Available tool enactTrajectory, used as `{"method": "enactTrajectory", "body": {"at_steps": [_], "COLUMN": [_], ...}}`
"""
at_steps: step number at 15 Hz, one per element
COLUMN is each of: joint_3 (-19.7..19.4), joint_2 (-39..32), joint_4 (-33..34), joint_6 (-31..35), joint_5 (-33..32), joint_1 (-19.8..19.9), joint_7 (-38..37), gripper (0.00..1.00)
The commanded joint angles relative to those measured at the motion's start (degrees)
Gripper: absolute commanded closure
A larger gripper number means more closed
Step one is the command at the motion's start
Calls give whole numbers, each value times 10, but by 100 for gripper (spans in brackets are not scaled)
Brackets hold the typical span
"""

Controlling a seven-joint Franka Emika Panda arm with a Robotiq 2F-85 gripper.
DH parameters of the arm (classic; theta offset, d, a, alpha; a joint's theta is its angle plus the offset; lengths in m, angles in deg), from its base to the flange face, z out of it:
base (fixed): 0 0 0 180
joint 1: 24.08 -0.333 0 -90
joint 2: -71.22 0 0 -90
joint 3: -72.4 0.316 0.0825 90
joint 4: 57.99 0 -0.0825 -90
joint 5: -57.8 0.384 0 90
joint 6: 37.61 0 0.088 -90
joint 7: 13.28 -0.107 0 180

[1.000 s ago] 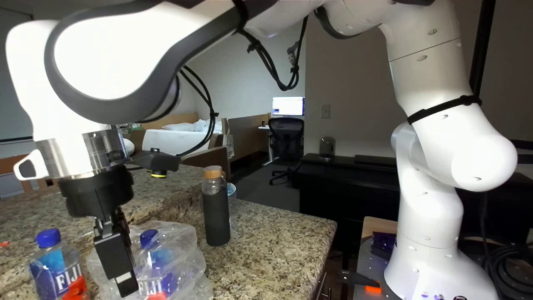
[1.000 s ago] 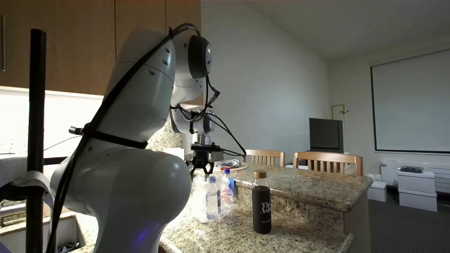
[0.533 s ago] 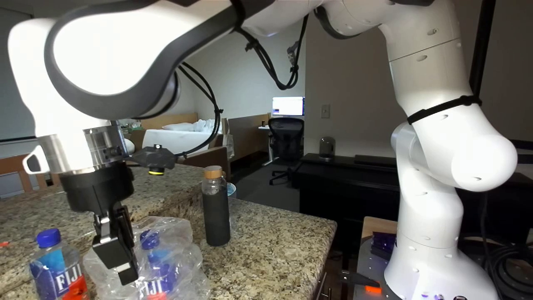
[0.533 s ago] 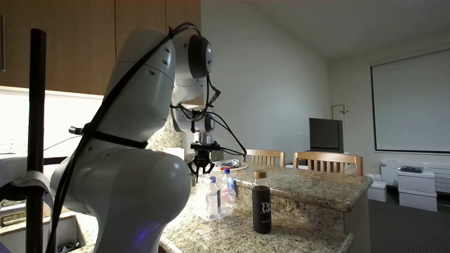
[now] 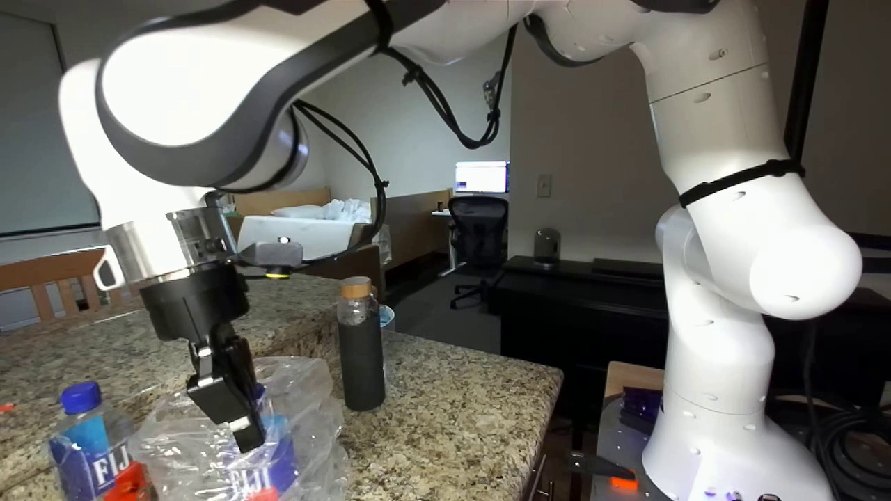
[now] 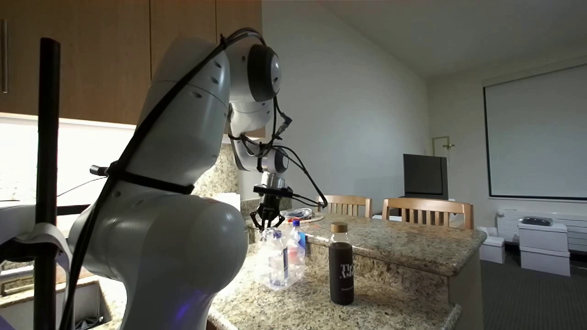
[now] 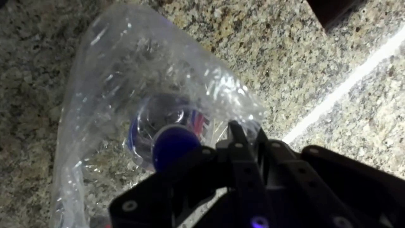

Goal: Put the plastic over the brown bottle

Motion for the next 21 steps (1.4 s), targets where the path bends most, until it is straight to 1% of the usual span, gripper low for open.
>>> {"method": "enactTrajectory", "body": {"at_steps": [1,2,8,14,17,21], "joint_3": [-3,-6,-18,-33,-39,-41], "joint_2": [20,24,50,76,92,117], "joint_4": [1,2,7,21,32,45], "joint_6": [-31,-34,-59,-73,-72,-70], "joint_5": [44,54,107,145,151,142], "joint_1": [24,29,53,66,65,59], "joint_7": [8,9,18,10,2,-13], "gripper": [89,91,90,90,91,91]}}
